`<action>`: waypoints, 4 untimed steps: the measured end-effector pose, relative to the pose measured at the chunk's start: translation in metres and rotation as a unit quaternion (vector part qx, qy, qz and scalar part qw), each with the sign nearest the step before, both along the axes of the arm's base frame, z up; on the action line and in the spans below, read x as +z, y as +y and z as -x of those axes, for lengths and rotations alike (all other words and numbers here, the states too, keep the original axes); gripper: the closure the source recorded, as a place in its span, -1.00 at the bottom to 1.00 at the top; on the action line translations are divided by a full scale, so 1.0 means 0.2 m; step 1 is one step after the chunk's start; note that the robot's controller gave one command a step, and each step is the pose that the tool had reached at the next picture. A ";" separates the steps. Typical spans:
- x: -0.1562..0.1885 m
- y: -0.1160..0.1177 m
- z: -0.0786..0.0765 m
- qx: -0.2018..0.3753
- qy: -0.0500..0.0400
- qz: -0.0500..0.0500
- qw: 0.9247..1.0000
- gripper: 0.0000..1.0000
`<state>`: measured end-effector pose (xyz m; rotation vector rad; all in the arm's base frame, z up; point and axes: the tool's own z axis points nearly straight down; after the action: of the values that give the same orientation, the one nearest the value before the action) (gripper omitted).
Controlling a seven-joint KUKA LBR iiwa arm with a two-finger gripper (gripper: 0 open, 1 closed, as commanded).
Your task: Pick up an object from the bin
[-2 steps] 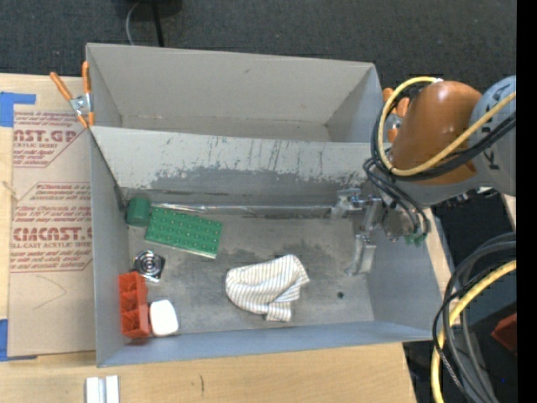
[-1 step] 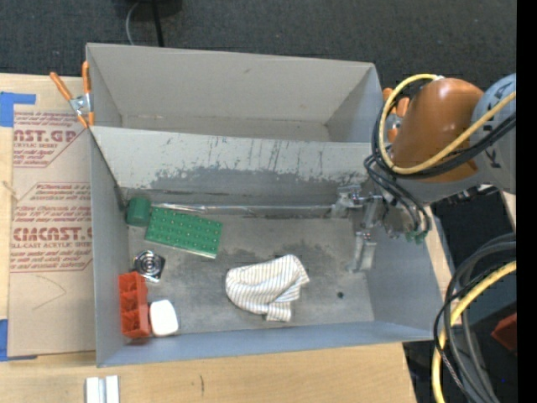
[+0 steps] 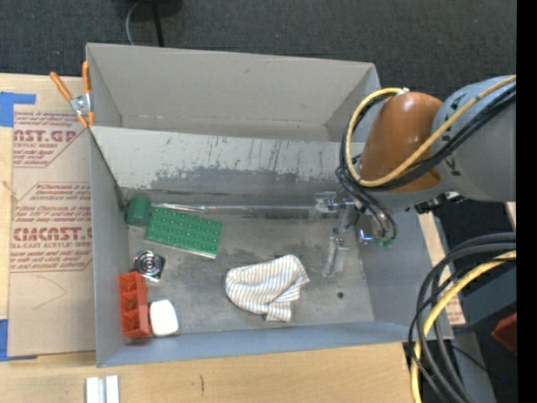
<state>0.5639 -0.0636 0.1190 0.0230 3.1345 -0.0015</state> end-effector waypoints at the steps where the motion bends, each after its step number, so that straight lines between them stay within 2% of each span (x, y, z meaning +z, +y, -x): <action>1: -0.07 0.27 0.06 0.003 0.008 -0.001 1.000 -1.00; 2: -0.03 0.46 0.05 0.009 0.001 -0.002 1.000 -1.00; 3: -0.17 0.50 0.19 0.065 0.005 -0.001 0.998 -1.00; 4: -0.24 0.39 0.33 0.102 0.001 -0.001 0.995 1.00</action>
Offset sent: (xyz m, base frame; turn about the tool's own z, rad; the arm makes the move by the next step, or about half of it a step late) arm -0.0060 0.0556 -0.0265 -0.0224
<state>0.4974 0.0143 0.0705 -0.2977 3.1223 0.0041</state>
